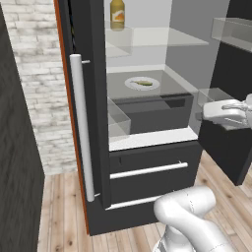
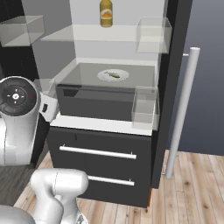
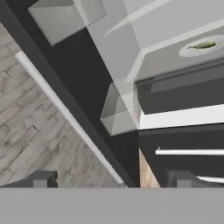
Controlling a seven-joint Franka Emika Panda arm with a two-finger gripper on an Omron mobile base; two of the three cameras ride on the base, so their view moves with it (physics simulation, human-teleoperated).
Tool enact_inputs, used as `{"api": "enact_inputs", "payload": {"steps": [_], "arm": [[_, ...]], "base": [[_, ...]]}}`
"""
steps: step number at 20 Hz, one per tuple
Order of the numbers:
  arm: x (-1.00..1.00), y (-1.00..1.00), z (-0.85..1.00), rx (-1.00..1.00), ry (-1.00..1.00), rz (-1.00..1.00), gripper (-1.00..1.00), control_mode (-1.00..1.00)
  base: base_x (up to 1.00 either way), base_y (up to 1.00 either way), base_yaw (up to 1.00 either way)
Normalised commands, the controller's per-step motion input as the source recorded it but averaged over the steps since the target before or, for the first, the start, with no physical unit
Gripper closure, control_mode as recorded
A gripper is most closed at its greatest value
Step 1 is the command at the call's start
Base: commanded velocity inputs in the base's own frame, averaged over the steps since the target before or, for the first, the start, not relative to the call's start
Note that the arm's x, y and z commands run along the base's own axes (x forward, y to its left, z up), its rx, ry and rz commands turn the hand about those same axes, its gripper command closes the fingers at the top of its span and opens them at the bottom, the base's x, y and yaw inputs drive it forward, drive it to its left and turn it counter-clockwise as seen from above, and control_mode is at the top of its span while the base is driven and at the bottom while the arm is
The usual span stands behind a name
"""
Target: Retrieve the fish from the fridge and place it on the saucepan with marinade on the stove.
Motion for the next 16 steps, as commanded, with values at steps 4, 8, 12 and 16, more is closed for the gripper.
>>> {"api": "enact_inputs", "payload": {"steps": [4,8,12,16], "arm": [[-0.03,-0.65,-0.01,-0.09,0.13,0.0,-1.0,-1.0],[0.0,-0.32,-0.14,-0.27,0.15,-0.06,-1.0,-1.0],[0.01,-0.08,-0.04,-0.14,0.05,-0.01,-1.0,-1.0],[0.08,0.0,-0.15,-0.04,-0.01,-0.04,-1.0,-1.0]], "base": [[0.0,0.0,0.0],[0.0,0.0,0.0],[0.0,0.0,0.0],[0.0,0.0,0.0]]}}
